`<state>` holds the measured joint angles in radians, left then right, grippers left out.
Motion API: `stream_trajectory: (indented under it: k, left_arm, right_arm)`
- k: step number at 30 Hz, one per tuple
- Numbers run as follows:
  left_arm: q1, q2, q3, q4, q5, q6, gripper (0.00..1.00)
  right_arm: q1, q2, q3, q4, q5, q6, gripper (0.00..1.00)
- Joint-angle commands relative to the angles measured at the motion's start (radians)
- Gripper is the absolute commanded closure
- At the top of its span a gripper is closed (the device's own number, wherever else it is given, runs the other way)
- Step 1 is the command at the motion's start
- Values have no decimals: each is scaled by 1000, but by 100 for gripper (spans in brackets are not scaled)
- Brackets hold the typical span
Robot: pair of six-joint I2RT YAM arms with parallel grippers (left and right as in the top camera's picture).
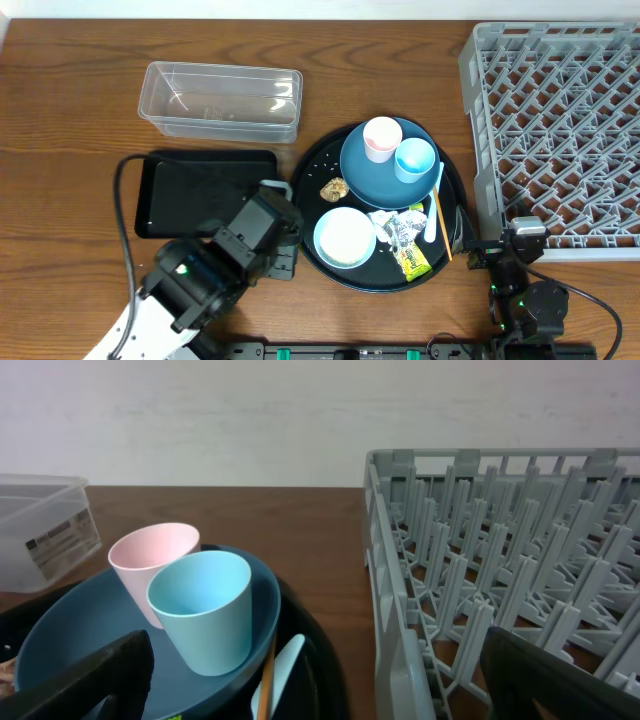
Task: Sort waste into correct bins and load items into the dishwasher rack
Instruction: 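Move the left gripper over the light-blue rice bowl on the round tray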
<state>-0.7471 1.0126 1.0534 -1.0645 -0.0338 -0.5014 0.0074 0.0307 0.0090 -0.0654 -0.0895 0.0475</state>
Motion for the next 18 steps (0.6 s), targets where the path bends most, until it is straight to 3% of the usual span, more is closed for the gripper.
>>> stream_trajectory:
  k: [1,5,7,8,13,18]
  left_arm:
    - [-30,53,-5,11,-20,-17,53]
    - [-54,134,-5,61,-20,-16,51]
    - [-58,172,-5,101,-19,-16,29]
    - [-58,192,-5,119,-18,-17,26]
    - [-58,253,-5,212,26,-17,27]
    - [-58,274,-5,283,26,-17,41]
  right_arm:
    - [-7,0,-3,-2,7,-11,1]
    - [-7,0,-3,-2,7,-11,1]
    - [-7,0,-3,-2,7,-11,1]
    - [-7,0,-3,-2,7,-11,1]
    - [-7,0,-3,-2,7,-11,1]
    - [-7,0,-3,-2,7,-11,1]
